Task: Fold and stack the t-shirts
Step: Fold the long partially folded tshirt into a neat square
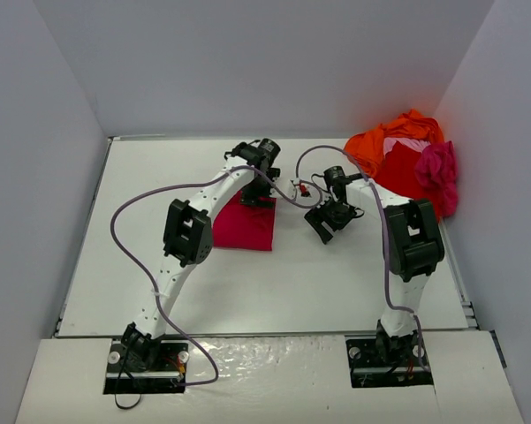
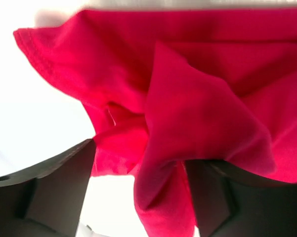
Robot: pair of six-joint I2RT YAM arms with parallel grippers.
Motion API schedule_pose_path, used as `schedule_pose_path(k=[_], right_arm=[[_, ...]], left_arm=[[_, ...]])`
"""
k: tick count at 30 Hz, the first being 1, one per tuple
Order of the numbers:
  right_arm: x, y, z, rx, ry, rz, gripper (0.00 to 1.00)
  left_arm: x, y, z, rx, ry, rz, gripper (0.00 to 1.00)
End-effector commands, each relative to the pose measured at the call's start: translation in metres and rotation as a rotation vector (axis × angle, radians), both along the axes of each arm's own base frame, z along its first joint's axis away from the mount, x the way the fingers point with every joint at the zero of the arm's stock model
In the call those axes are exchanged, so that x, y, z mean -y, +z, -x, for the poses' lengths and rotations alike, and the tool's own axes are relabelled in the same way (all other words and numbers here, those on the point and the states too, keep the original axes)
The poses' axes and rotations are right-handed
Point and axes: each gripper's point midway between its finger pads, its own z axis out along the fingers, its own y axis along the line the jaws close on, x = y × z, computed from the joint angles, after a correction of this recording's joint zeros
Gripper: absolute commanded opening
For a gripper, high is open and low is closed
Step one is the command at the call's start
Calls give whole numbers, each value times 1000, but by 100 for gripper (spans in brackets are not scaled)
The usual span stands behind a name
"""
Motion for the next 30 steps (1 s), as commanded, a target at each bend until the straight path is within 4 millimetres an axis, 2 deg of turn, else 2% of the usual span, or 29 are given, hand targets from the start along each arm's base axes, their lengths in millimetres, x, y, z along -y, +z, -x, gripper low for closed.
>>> schedule_pose_path(k=[1,4,7,13,17,20,22,23,25,27,29,30], right_arm=[[4,-2,-2,-2,-10,12,75],[3,-3,-3,-1,-11,16,75],[4,-2,-3,2,-13,19,75],[5,0,-3,13,-19,19,75],[6,-1,-2,16,-21,25,75],[7,-1,-1,17,-22,30,75],[8,-1,0,18,-24,32,75],[8,-1,0,20,-24,32,75],[9,0,0,21,-26,33,75],[12,2,-3,37,-30,47,75],[15,6,-8,58,-45,59,75],[20,10,-11,77,-62,73,74]], left_arm=[[29,90,-45,283,71,241,81],[33,115,-62,368,158,319,81],[33,135,-67,413,204,368,81],[16,180,-99,635,352,417,81],[10,198,-104,685,414,459,81],[10,209,-96,660,436,492,78],[14,210,-78,576,413,509,61],[15,214,-70,550,415,526,57],[20,210,-54,470,390,545,40],[20,196,-41,393,386,528,23],[24,183,-30,318,364,529,2],[26,174,-23,271,360,529,1]])
